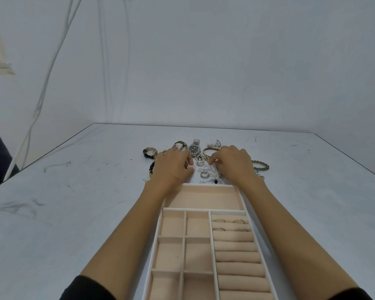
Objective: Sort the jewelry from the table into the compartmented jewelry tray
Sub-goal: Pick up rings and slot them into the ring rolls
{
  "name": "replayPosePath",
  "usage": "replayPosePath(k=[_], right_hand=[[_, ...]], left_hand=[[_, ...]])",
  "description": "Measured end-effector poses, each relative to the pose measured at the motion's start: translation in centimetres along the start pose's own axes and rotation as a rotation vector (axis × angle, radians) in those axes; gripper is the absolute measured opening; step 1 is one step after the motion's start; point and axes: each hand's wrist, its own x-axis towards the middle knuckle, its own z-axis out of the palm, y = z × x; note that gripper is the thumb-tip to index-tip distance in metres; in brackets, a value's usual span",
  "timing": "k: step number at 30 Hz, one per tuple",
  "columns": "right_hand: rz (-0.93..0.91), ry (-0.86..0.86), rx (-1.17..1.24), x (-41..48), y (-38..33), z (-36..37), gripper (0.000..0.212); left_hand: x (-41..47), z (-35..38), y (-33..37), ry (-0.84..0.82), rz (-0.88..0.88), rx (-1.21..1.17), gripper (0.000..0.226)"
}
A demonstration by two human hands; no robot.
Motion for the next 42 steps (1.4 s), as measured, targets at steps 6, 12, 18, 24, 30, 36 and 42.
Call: replayPosePath(k=[6,12,18,24,30,36,42], right_hand=[[-0.014,-0.016,0.061,0.0,-0.1,-0.1,0.016],[-0.052,-0.055,0.069,0.1,-0.4,-0.4,0.018],[-0.088,-0.086,0.081,0.0,-0.7,-0.4,0.028],[-0.093,-0.043,0.127,0.2,-0.8,0.0,0.031],[-0.054,-0.001,0.207,0.3,-0.9,0.6,0.023],[-0.056,-0.001,0.229,0.4,-0.9,0.9,0.024],[-0.082,-0.034,0.250,0.4,-1.0,0.8,0.024]], left_hand=[[-0.1,-0.2,0.2,-0.012,-0.008,-0.008,0.013],[-0.1,-0.1,0.1,-0.017,-0.006,0.001,0.013],[-0.1,-0.1,0.1,-0.017,-0.005,-0.003,0.012],[0.0,-0.1,0.2,-0.014,-0.002,-0.005,0.012],[-0.1,-0.1,0.2,-0.011,0.004,0.001,0.012],[-0.1,-0.2,0.3,-0.004,0.011,0.000,0.012],[-0.1,-0.2,0.3,-0.006,0.014,0.009,0.012]])
